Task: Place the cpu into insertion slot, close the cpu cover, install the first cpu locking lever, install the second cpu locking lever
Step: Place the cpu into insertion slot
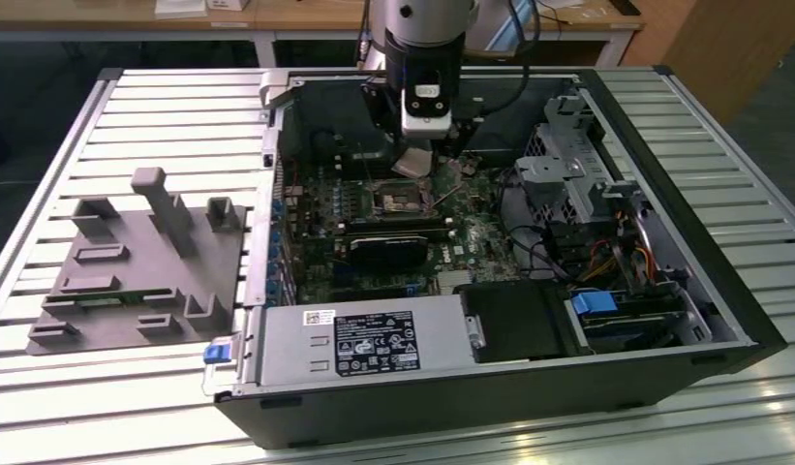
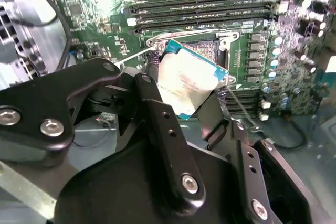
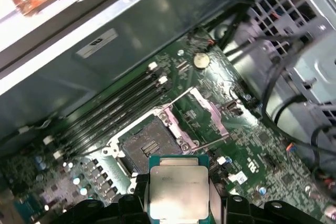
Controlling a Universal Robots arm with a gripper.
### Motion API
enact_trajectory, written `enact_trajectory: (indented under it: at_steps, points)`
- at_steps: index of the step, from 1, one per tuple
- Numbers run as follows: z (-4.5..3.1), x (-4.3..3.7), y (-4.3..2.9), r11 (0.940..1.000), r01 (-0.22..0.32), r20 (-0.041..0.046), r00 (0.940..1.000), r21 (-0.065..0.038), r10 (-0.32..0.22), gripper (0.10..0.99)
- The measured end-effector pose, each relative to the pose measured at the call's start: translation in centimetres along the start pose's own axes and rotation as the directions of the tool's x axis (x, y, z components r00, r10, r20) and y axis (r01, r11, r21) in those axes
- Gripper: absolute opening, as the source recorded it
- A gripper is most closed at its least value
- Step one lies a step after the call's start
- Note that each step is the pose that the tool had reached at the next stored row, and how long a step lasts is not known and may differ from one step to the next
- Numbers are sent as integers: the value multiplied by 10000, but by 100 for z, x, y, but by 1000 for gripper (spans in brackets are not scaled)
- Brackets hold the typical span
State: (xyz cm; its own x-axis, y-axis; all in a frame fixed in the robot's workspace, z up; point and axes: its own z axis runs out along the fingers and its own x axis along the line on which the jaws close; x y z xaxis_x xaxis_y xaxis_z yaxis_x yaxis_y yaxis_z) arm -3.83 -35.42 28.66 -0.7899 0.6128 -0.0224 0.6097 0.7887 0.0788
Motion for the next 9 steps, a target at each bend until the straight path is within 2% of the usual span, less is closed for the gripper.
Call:
enact_trajectory:
  at_steps: [5, 9]
  points:
    - [3, 0, 0, 9961, -887, 71, 9960, 17, 887, 537]
    - [6, 0, 0, 9871, -1598, 128, 9871, 25, 1598, 537]
